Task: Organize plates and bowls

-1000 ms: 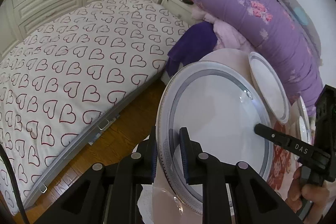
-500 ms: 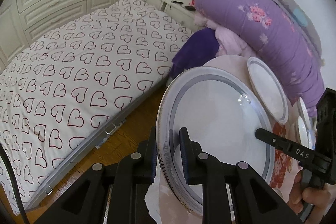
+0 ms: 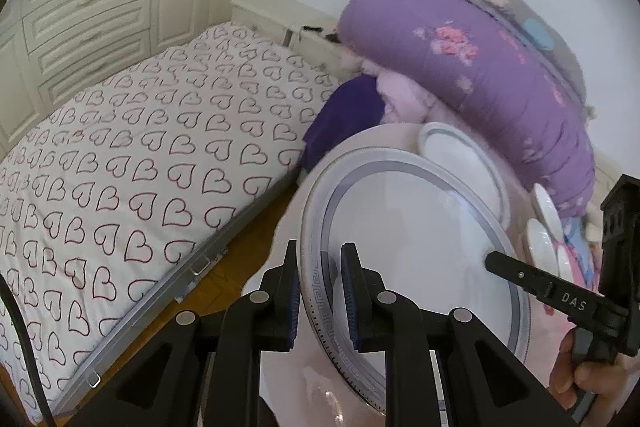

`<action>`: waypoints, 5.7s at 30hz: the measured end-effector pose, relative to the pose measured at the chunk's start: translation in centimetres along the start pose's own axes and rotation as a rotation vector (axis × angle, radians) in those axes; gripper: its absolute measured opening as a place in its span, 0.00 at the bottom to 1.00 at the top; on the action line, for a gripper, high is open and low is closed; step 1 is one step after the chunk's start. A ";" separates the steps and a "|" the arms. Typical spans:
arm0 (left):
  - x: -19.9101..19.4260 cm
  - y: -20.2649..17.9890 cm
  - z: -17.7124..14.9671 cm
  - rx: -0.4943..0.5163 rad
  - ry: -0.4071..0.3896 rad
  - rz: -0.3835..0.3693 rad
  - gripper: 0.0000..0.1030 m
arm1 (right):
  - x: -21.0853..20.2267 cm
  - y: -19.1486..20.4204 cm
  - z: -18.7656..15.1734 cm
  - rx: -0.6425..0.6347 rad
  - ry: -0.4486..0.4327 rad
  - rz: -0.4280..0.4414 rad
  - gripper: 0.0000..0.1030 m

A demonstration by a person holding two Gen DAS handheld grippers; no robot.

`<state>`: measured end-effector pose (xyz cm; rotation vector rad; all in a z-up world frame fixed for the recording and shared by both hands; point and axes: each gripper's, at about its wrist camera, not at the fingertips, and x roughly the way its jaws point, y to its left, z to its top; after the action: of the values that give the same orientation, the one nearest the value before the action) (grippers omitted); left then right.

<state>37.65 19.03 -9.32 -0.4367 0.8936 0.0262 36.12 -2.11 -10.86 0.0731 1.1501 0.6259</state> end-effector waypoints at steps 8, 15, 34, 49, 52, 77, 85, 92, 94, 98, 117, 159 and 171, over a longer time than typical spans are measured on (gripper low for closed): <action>-3.1 -2.4 -2.9 0.040 -0.010 -0.035 0.14 | -4.2 -0.8 -2.6 0.006 -0.052 -0.029 0.22; -5.7 -4.1 -5.8 0.076 -0.014 -0.054 0.14 | -6.8 -1.6 -6.0 0.006 -0.076 -0.044 0.22; -7.9 -6.3 -13.7 0.120 0.052 -0.020 0.15 | -8.1 -2.9 -15.5 0.026 -0.042 -0.065 0.22; -5.5 -7.0 -15.4 0.151 0.079 0.019 0.17 | -7.1 -3.7 -17.3 -0.002 -0.011 -0.086 0.22; -5.2 -6.8 -15.1 0.156 0.074 0.022 0.18 | -7.0 -3.6 -17.3 -0.012 -0.010 -0.092 0.23; -2.8 -6.5 -16.5 0.203 0.095 0.054 0.21 | -6.5 -2.5 -17.5 -0.106 0.015 -0.211 0.34; -2.7 -6.5 -16.3 0.205 0.109 0.064 0.43 | -6.6 -3.6 -17.5 -0.054 -0.013 -0.193 0.75; -4.2 -6.6 -15.5 0.201 0.030 0.099 0.98 | -7.9 -5.5 -16.9 0.031 -0.084 -0.160 1.00; -4.5 -6.8 -15.1 0.199 0.022 0.098 0.99 | -8.3 -5.8 -16.5 0.049 -0.096 -0.146 1.00; -5.7 -7.4 -14.2 0.200 -0.013 0.095 0.99 | -9.5 -5.9 -15.6 0.060 -0.143 -0.112 1.00; -13.8 -10.6 -7.1 0.201 -0.248 -0.006 0.99 | -15.8 -2.4 -6.7 -0.059 -0.312 -0.023 1.00; 24.0 -11.5 16.5 -0.044 0.297 -0.094 0.72 | 5.7 -15.8 16.6 0.013 0.165 -0.159 0.72; 25.9 -11.1 15.3 -0.069 0.315 -0.134 0.48 | 7.4 -14.9 16.8 -0.036 0.247 -0.232 0.68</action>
<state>67.78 10.60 -16.65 -0.5741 1.1735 -0.1385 59.00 -6.44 -15.30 -0.1707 1.3624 0.4565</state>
